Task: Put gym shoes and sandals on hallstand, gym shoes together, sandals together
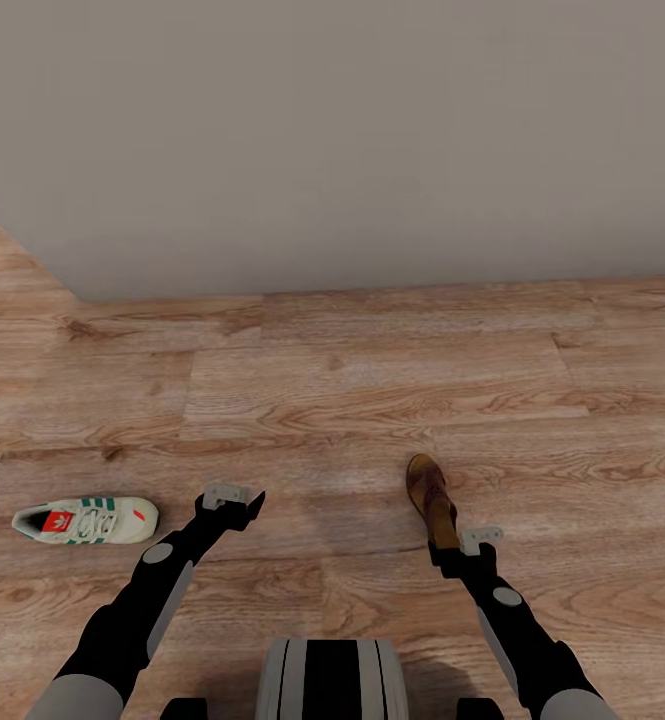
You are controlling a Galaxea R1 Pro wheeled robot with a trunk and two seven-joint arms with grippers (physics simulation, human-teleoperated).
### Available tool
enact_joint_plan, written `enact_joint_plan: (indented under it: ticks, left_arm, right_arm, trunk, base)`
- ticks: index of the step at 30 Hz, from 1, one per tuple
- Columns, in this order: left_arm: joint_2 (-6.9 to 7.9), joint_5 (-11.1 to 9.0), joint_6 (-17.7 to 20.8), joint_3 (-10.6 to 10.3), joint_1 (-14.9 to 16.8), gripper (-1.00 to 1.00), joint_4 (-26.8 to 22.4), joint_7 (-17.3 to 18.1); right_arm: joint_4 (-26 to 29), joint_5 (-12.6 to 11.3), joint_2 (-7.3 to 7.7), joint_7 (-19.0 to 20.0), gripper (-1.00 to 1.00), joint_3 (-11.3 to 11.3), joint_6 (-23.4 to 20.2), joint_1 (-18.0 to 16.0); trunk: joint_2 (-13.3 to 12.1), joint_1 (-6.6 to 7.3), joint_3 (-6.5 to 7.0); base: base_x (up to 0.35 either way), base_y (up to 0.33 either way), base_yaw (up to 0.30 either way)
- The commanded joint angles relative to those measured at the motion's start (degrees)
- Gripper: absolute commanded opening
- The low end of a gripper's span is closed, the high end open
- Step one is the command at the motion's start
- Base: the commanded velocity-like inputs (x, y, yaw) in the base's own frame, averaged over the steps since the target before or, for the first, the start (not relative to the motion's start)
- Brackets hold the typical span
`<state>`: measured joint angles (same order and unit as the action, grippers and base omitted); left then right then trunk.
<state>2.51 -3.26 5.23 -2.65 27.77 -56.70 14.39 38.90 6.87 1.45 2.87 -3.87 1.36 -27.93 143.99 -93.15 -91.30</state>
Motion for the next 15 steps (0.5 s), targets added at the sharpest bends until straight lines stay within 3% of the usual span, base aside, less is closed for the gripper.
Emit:
enact_joint_plan:
  ticks: [1,9,15]
  left_arm:
    - [0.04,-0.35,0.40,-0.07,0.01,1.00,-0.08,0.10]
    - [0.04,-0.35,0.40,-0.07,0.01,1.00,-0.08,0.11]
    - [0.04,-0.35,0.40,-0.07,0.01,1.00,-0.23,0.11]
  right_arm:
    - [0.00,0.60,-0.04,0.30,1.00,-0.28,0.32,-0.02]
    - [0.03,0.60,0.02,0.36,1.00,-0.19,0.96,-0.02]
    - [0.16,0.60,0.04,0.38,1.00,-0.25,1.00,-0.02]
  trunk:
    - [0.02,-0.02,-0.25]
    - [0.13,-0.22,-2.02]
    - [0.13,-0.22,-2.02]
  base:
    - [0.000,0.000,0.000]
    - [0.000,0.000,0.000]
    - [0.000,0.000,0.000]
